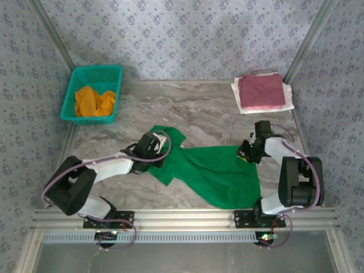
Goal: Fold and stack the t-shirts
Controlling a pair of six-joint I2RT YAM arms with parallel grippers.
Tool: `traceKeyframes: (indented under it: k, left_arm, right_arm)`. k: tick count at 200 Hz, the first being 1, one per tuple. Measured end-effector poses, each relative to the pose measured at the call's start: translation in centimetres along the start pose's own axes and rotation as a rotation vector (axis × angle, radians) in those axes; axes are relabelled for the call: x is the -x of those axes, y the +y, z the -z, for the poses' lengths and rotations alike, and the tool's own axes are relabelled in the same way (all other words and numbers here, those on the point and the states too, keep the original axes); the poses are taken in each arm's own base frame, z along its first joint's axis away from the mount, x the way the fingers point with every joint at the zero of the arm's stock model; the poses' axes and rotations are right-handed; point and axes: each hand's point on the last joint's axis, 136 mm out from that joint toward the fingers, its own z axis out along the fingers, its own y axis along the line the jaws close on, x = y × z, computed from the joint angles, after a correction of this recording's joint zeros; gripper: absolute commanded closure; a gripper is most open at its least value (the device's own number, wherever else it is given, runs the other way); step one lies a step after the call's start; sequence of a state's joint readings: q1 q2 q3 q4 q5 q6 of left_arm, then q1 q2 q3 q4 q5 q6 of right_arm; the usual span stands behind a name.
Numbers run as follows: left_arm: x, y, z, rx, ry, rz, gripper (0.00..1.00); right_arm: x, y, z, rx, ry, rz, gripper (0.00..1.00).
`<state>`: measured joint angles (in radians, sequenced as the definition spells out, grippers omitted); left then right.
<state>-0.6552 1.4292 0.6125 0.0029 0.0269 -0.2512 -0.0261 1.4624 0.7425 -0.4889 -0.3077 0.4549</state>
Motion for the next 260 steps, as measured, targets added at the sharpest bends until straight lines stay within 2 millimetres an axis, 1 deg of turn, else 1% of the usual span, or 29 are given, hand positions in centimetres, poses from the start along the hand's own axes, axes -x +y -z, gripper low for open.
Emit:
traceKeyframes:
  k: [14, 22, 39, 52, 65, 80, 95, 107, 120, 125, 134, 141, 149, 158, 163, 176, 185, 201, 210, 219, 228, 231, 239, 242, 244, 252, 260]
  left_arm:
    - [0.7, 0.8, 1.1, 0.021, -0.042, 0.021, 1.00]
    - [1.4, 1.5, 2.0, 0.033, -0.082, 0.046, 1.00]
    - [2.9, 3.1, 4.1, 0.058, -0.166, 0.108, 1.00]
    - [4.1, 4.1, 5.9, 0.074, -0.231, 0.147, 1.00]
    - [4.9, 4.7, 7.5, 0.083, -0.278, 0.174, 1.00]
    - [4.9, 4.6, 8.9, 0.078, -0.296, 0.192, 1.00]
    - [4.3, 4.4, 10.1, 0.069, -0.291, 0.218, 1.00]
    - [3.9, 4.1, 11.0, 0.052, -0.285, 0.239, 1.00]
    - [3.7, 3.7, 11.8, 0.030, -0.288, 0.261, 1.00]
    - [3.6, 3.5, 12.1, 0.020, -0.291, 0.267, 1.00]
    - [3.7, 3.2, 12.6, -0.001, -0.297, 0.280, 1.00]
    - [3.7, 2.9, 13.0, -0.018, -0.302, 0.289, 1.00]
    - [3.7, 2.7, 13.5, -0.030, -0.311, 0.306, 1.00]
    - [3.5, 2.7, 14.3, -0.038, -0.323, 0.340, 1.00]
    - [3.3, 2.7, 14.8, -0.041, -0.330, 0.363, 1.00]
    - [2.8, 2.6, 16.1, -0.062, -0.353, 0.431, 1.00]
    - [2.0, 2.6, 16.8, -0.077, -0.362, 0.486, 1.00]
    - [0.1, 2.6, 17.6, -0.096, -0.353, 0.586, 1.00]
    - [-1.1, 2.6, 17.7, -0.098, -0.334, 0.633, 1.00]
    - [-2.6, 2.6, 17.6, -0.095, -0.298, 0.690, 1.00]
    - [-4.0, 2.6, 17.3, -0.081, -0.252, 0.733, 1.00]
    - [-4.5, 2.7, 17.2, -0.074, -0.238, 0.743, 0.96]
    - [-5.7, 2.6, 16.9, -0.052, -0.193, 0.763, 0.72]
    - [-6.0, 2.7, 16.9, -0.042, -0.181, 0.768, 0.60]
    - [-6.3, 2.6, 16.8, -0.035, -0.169, 0.764, 0.54]
    - [-7.0, 2.6, 16.7, -0.007, -0.134, 0.755, 0.45]
    - [-7.3, 2.5, 16.8, 0.029, -0.098, 0.726, 0.40]
  right_arm:
    - [0.4, 0.2, -0.2, 0.007, -0.013, 0.002, 0.97]
    - [0.7, 0.3, -0.3, 0.011, -0.022, 0.004, 1.00]
    - [1.4, 0.6, -0.3, 0.013, -0.031, 0.002, 1.00]
    - [2.7, 1.3, 0.2, 0.023, -0.056, 0.010, 1.00]
    - [4.4, 2.4, 1.2, 0.042, -0.100, 0.022, 1.00]
    - [6.7, 3.8, 2.8, 0.069, -0.161, 0.038, 1.00]
    - [8.6, 4.9, 4.2, 0.090, -0.212, 0.047, 1.00]
    - [9.5, 5.3, 4.9, 0.100, -0.239, 0.047, 1.00]
    - [9.9, 5.5, 5.3, 0.107, -0.249, 0.050, 1.00]
    - [9.8, 5.6, 5.3, 0.108, -0.249, 0.051, 0.97]
    - [9.6, 5.6, 5.2, 0.109, -0.246, 0.054, 0.86]
    - [9.2, 5.6, 5.1, 0.109, -0.241, 0.055, 0.82]
    - [8.5, 5.4, 4.9, 0.107, -0.231, 0.054, 0.78]
    - [7.3, 5.0, 4.8, 0.104, -0.211, 0.042, 0.69]
    - [6.6, 4.7, 4.7, 0.103, -0.201, 0.041, 0.67]
    - [5.1, 3.7, 4.8, 0.089, -0.180, 0.020, 0.65]
    - [4.1, 3.0, 4.9, 0.079, -0.169, 0.006, 0.65]
    - [3.1, 2.2, 4.9, 0.065, -0.158, -0.008, 0.63]
    - [2.7, 1.9, 4.7, 0.059, -0.145, -0.016, 0.60]
    - [2.3, 1.8, 4.4, 0.055, -0.132, -0.029, 0.52]
    - [1.9, 1.5, 4.1, 0.049, -0.119, -0.030, 0.51]
    - [1.8, 1.5, 4.0, 0.046, -0.115, -0.034, 0.50]
    - [1.4, 1.3, 3.6, 0.040, -0.100, -0.036, 0.50]
    - [1.4, 1.2, 3.5, 0.038, -0.096, -0.037, 0.49]
    - [1.3, 1.1, 3.4, 0.036, -0.093, -0.038, 0.49]
    - [1.1, 1.0, 3.0, 0.030, -0.077, -0.040, 0.48]
    - [1.0, 0.9, 2.6, 0.024, -0.064, -0.043, 0.48]
